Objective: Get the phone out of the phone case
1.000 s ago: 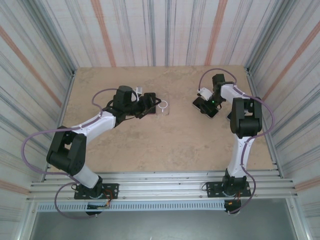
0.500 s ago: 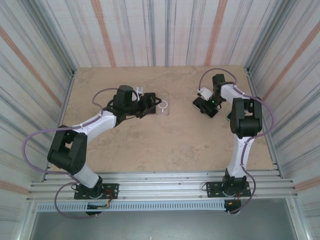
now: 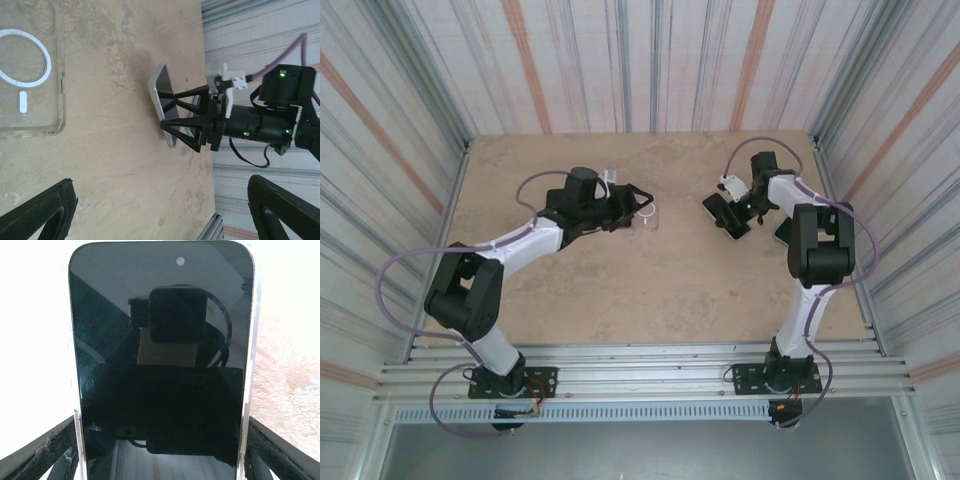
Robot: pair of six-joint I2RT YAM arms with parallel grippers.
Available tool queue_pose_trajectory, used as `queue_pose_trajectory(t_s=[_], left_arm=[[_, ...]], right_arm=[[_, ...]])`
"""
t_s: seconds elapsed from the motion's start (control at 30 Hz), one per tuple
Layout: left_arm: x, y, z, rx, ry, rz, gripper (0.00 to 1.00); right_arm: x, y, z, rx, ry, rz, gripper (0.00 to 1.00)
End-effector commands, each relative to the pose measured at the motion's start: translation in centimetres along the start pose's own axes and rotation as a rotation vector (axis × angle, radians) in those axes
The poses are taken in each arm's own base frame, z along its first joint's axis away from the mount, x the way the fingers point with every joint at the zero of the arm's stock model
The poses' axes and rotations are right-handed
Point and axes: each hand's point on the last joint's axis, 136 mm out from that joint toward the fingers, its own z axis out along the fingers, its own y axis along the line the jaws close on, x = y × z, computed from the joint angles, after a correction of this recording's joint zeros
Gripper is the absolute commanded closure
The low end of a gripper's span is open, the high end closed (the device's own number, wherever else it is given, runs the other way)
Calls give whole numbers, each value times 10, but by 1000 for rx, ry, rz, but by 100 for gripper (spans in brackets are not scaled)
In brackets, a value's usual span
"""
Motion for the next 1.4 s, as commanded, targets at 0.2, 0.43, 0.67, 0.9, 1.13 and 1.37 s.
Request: queue_pose_trajectory(t_s=[0.2,0.43,0.67,0.9,1.13,1.37], left_arm=[[-12,-29,41,75,-78,11,18],[-10,-52,65,103,-79,45,25],[-3,-59,79,102,-53,58,31],[9,-67,85,86,-22,102,55],[20,-75,82,76,-4,136,71],[25,-84,76,89,1,150,89]], right_arm=[[-55,41,-56,-75,-285,47,52],[-68,77,-75,-115,-342,28,53],[-67,104,-81,-143,-355,15,54],[-62,123,-86,-165,-361,1,54],[-58,135,-95,-181,-383,1,54],[-57,146,-104,-197,-405,-6,54]])
